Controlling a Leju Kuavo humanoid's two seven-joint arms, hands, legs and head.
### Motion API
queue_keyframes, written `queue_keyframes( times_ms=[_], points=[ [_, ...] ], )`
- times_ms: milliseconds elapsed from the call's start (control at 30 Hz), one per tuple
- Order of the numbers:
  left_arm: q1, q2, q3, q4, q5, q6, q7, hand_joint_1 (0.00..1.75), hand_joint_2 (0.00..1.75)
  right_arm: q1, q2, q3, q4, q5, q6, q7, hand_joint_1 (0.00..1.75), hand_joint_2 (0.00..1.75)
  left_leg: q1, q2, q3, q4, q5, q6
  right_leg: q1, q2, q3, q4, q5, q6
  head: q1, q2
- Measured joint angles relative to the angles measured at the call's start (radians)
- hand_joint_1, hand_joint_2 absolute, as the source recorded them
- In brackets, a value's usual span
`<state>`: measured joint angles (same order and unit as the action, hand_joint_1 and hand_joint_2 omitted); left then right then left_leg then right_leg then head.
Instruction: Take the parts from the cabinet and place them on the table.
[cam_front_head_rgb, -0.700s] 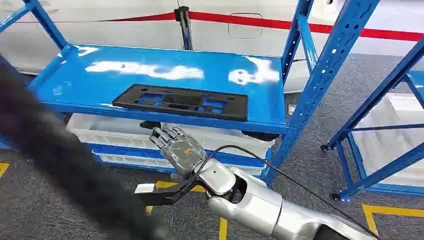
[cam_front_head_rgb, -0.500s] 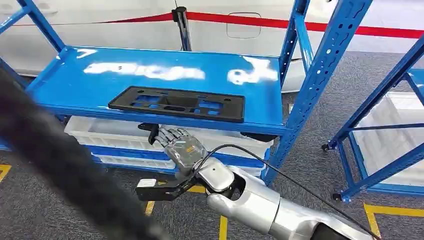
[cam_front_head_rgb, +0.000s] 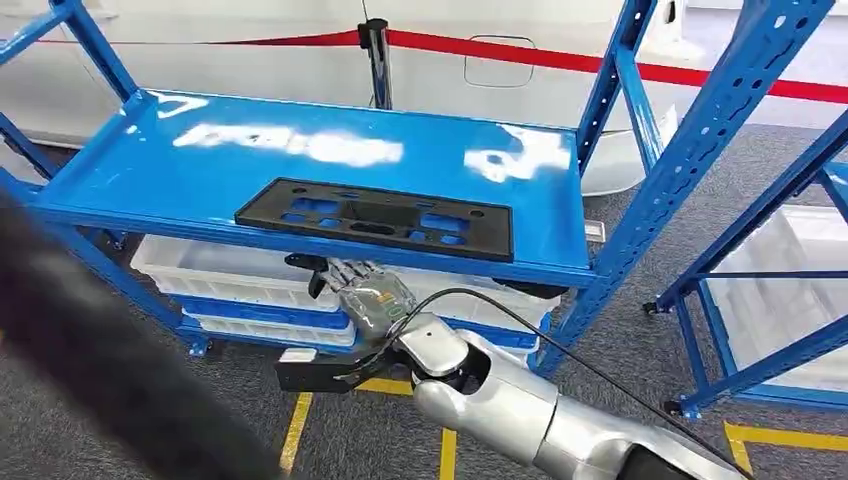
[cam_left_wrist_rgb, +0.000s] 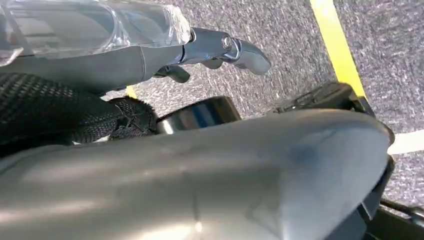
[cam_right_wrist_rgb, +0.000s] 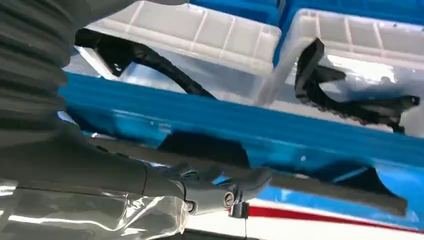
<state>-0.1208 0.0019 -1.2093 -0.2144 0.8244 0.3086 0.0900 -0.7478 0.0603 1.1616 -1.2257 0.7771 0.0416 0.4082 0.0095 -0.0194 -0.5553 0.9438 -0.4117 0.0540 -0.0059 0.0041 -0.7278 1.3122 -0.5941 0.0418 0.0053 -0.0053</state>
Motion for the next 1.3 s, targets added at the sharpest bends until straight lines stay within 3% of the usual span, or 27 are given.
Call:
queue_keyframes(
  times_ms=[33, 67, 133, 167, 267, 333, 367, 433, 467, 500, 533, 567, 633, 667, 767, 833, 867, 933, 967, 1000, 1033, 1067, 1133, 1167, 1200, 1300],
  points=[
    [0.000, 0.000, 0.000, 0.000, 0.000, 0.000, 0.000, 0.00, 0.00, 0.000, 0.000, 0.000, 0.001, -0.001, 0.000, 0.000, 0.00, 1.75, 0.000, -0.002, 0.005, 0.000, -0.004, -0.002, -0.002, 0.000, 0.009, -0.035, 0.035, 0.000, 0.000, 0.000],
    [0.000, 0.000, 0.000, 0.000, 0.000, 0.000, 0.001, 0.00, 0.00, 0.000, 0.000, 0.000, 0.001, -0.003, 0.000, 0.000, 0.00, 1.75, 0.001, -0.004, 0.012, 0.001, -0.009, -0.004, -0.003, 0.000, 0.039, -0.109, 0.085, 0.000, 0.000, 0.000],
    [0.000, 0.000, 0.000, 0.000, 0.000, 0.000, 0.003, 0.00, 0.00, -0.001, 0.000, 0.000, 0.001, -0.008, 0.000, 0.000, 0.00, 1.75, 0.001, -0.006, 0.025, 0.001, -0.020, -0.013, -0.006, 0.000, 0.122, -0.298, 0.182, -0.002, 0.000, 0.000],
    [-0.001, 0.000, 0.000, 0.000, 0.000, 0.000, 0.003, 0.00, 0.00, -0.003, 0.002, 0.000, 0.002, -0.012, 0.001, 0.000, 0.00, 1.75, -0.009, -0.008, 0.023, 0.008, -0.028, -0.021, -0.002, 0.002, 0.137, -0.339, 0.174, -0.005, 0.001, 0.000],
    [0.000, 0.000, 0.000, 0.000, 0.002, 0.000, 0.003, 0.00, 0.00, -0.003, 0.004, -0.001, 0.003, -0.024, 0.000, 0.000, 0.00, 1.75, -0.003, -0.007, 0.023, -0.001, -0.026, -0.034, 0.003, 0.005, 0.130, -0.335, 0.174, -0.023, 0.000, 0.000],
    [0.000, 0.001, 0.000, 0.000, 0.004, 0.002, 0.005, 0.00, 0.00, -0.004, 0.010, -0.003, 0.003, -0.031, -0.001, 0.006, 0.00, 1.75, 0.000, -0.001, 0.016, 0.017, -0.043, -0.044, -0.007, 0.004, 0.136, -0.341, 0.176, -0.035, 0.000, 0.000],
    [-0.001, 0.001, 0.000, 0.000, 0.004, 0.003, 0.005, 0.00, 0.00, -0.005, 0.011, -0.006, 0.003, -0.033, -0.002, 0.005, 0.00, 1.75, 0.000, 0.003, -0.010, 0.072, -0.071, -0.049, -0.008, 0.003, 0.137, -0.341, 0.174, -0.042, -0.004, 0.000],
    [-0.001, 0.002, 0.000, 0.000, 0.004, 0.004, 0.005, 0.00, 0.00, -0.005, 0.013, -0.006, 0.003, -0.045, -0.010, 0.015, 0.00, 1.75, 0.001, 0.003, -0.104, 0.250, -0.142, -0.058, -0.007, 0.002, 0.138, -0.341, 0.171, -0.047, -0.006, 0.000],
    [-0.001, 0.002, 0.000, 0.000, 0.005, 0.005, 0.006, 0.00, 0.00, -0.003, 0.013, -0.007, 0.003, -0.047, -0.017, 0.028, 0.00, 1.75, 0.001, 0.003, -0.149, 0.327, -0.162, -0.059, -0.006, 0.001, 0.139, -0.341, 0.169, -0.048, -0.006, 0.000],
    [-0.001, 0.002, 0.000, 0.000, 0.005, 0.006, 0.006, 0.00, 0.00, -0.002, 0.013, -0.008, 0.003, -0.054, -0.026, 0.036, 0.00, 1.75, 0.001, 0.004, -0.171, 0.356, -0.159, -0.059, -0.005, 0.001, 0.140, -0.341, 0.168, -0.048, -0.006, 0.000],
    [-0.001, 0.002, 0.000, 0.000, 0.005, 0.006, 0.008, 0.00, 0.00, -0.002, 0.013, -0.009, 0.003, -0.055, -0.033, 0.043, 0.00, 1.75, 0.001, 0.004, -0.168, 0.331, -0.132, -0.057, -0.005, 0.002, 0.144, -0.341, 0.166, -0.048, -0.006, 0.000],
    [-0.001, 0.002, 0.000, 0.000, 0.006, 0.006, 0.008, 0.00, 0.00, -0.002, 0.013, -0.011, 0.003, -0.055, -0.043, 0.048, 0.00, 1.75, 0.001, 0.004, -0.138, 0.261, -0.085, -0.054, -0.005, 0.003, 0.149, -0.341, 0.163, -0.047, -0.006, 0.000],
    [-0.001, 0.002, 0.000, 0.000, 0.006, 0.007, 0.009, 0.00, 0.00, -0.002, 0.013, -0.016, 0.003, -0.056, -0.058, 0.060, 0.00, 1.75, -0.002, 0.005, -0.050, 0.065, 0.011, -0.041, -0.004, 0.005, 0.163, -0.341, 0.155, -0.042, -0.006, 0.000],
    [-0.001, 0.003, 0.000, 0.001, 0.005, 0.007, 0.010, 0.00, 0.00, -0.002, 0.013, -0.019, 0.003, -0.056, -0.066, 0.060, 0.00, 1.75, -0.009, 0.008, -0.028, 0.013, 0.012, -0.033, 0.002, 0.006, 0.165, -0.340, 0.151, -0.037, -0.006, 0.000],
    [0.000, 0.003, 0.000, 0.001, 0.004, 0.007, 0.010, 0.00, 0.00, -0.002, 0.011, -0.031, 0.003, -0.053, -0.082, 0.064, 0.00, 1.75, -0.015, 0.007, -0.025, 0.011, 0.009, -0.025, -0.001, 0.006, 0.165, -0.344, 0.147, -0.024, -0.006, 0.000],
    [0.000, 0.002, 0.000, 0.001, 0.004, 0.007, 0.010, 0.00, 0.00, -0.001, 0.011, -0.038, 0.003, -0.052, -0.088, 0.064, 0.00, 1.75, -0.003, 0.007, -0.013, -0.003, 0.015, -0.014, -0.001, 0.005, 0.169, -0.339, 0.137, -0.012, -0.006, 0.000],
    [0.000, 0.002, 0.000, 0.001, 0.004, 0.007, 0.010, 0.00, 0.00, -0.002, 0.011, -0.040, 0.003, -0.051, -0.091, 0.064, 0.00, 1.75, -0.003, 0.007, -0.008, -0.005, 0.014, -0.012, 0.001, 0.004, 0.156, -0.301, 0.115, -0.006, -0.001, 0.000],
    [0.001, 0.002, 0.000, 0.001, 0.004, 0.007, 0.011, 0.00, 0.00, -0.001, 0.009, -0.042, 0.003, -0.051, -0.095, 0.064, 0.00, 1.75, -0.003, 0.008, -0.002, -0.005, 0.009, -0.003, -0.002, 0.003, 0.080, -0.144, 0.040, 0.001, 0.001, 0.000],
    [0.001, 0.002, 0.000, 0.001, 0.004, 0.007, 0.011, 0.00, 0.00, 0.002, 0.007, -0.042, 0.003, -0.050, -0.099, 0.064, 0.00, 1.75, -0.004, 0.008, 0.000, -0.004, 0.006, -0.001, -0.002, 0.003, 0.039, -0.068, 0.015, 0.004, 0.001, 0.000],
    [0.001, 0.003, 0.000, 0.001, 0.004, 0.007, 0.011, 0.00, 0.00, 0.005, 0.005, -0.042, 0.003, -0.042, -0.106, 0.063, 0.00, 1.75, -0.004, 0.008, 0.002, -0.004, 0.004, 0.000, -0.003, 0.003, 0.009, -0.020, 0.009, 0.005, 0.001, 0.000],
    [0.002, 0.003, 0.000, 0.001, 0.004, 0.007, 0.011, 0.00, 0.00, 0.007, 0.003, -0.043, 0.003, -0.039, -0.111, 0.060, 0.00, 1.75, -0.003, 0.006, 0.005, -0.004, 0.002, 0.000, -0.004, 0.003, 0.004, -0.028, 0.029, 0.006, 0.001, 0.000],
    [0.001, 0.002, 0.000, 0.001, 0.004, 0.007, 0.011, 0.00, 0.00, 0.007, 0.002, -0.044, -0.003, -0.032, -0.115, 0.059, 0.00, 1.75, -0.003, 0.003, 0.009, -0.003, -0.002, -0.002, -0.006, 0.002, 0.024, -0.084, 0.070, 0.006, 0.001, 0.000],
    [0.001, 0.002, 0.000, 0.001, 0.004, 0.007, 0.011, 0.00, 0.00, 0.007, 0.002, -0.049, -0.016, -0.031, -0.116, 0.058, 0.00, 1.75, -0.001, 0.001, 0.021, -0.001, -0.012, -0.010, -0.007, 0.002, 0.108, -0.266, 0.166, 0.004, 0.001, 0.000],
    [0.001, 0.003, 0.000, 0.001, 0.004, 0.007, 0.011, 0.00, 0.00, 0.007, 0.002, -0.053, -0.023, -0.029, -0.116, 0.058, 0.00, 1.75, -0.003, 0.001, 0.023, 0.001, -0.017, -0.016, -0.009, 0.002, 0.134, -0.329, 0.177, 0.003, 0.001, 0.000],
    [0.000, 0.003, 0.000, 0.001, 0.004, 0.007, 0.011, 0.00, 0.00, 0.006, 0.003, -0.055, -0.029, -0.028, -0.118, 0.058, 0.00, 1.75, -0.010, -0.001, 0.021, 0.006, -0.023, -0.023, -0.006, 0.004, 0.139, -0.336, 0.173, -0.006, 0.001, 0.000],
    [0.000, 0.004, 0.000, 0.001, 0.004, 0.007, 0.011, 0.00, 0.00, 0.007, 0.002, -0.056, -0.042, -0.023, -0.118, 0.058, 0.00, 1.75, -0.005, 0.000, 0.023, -0.002, -0.025, -0.036, 0.001, 0.006, 0.137, -0.336, 0.170, -0.026, 0.001, 0.000]
  ],
)
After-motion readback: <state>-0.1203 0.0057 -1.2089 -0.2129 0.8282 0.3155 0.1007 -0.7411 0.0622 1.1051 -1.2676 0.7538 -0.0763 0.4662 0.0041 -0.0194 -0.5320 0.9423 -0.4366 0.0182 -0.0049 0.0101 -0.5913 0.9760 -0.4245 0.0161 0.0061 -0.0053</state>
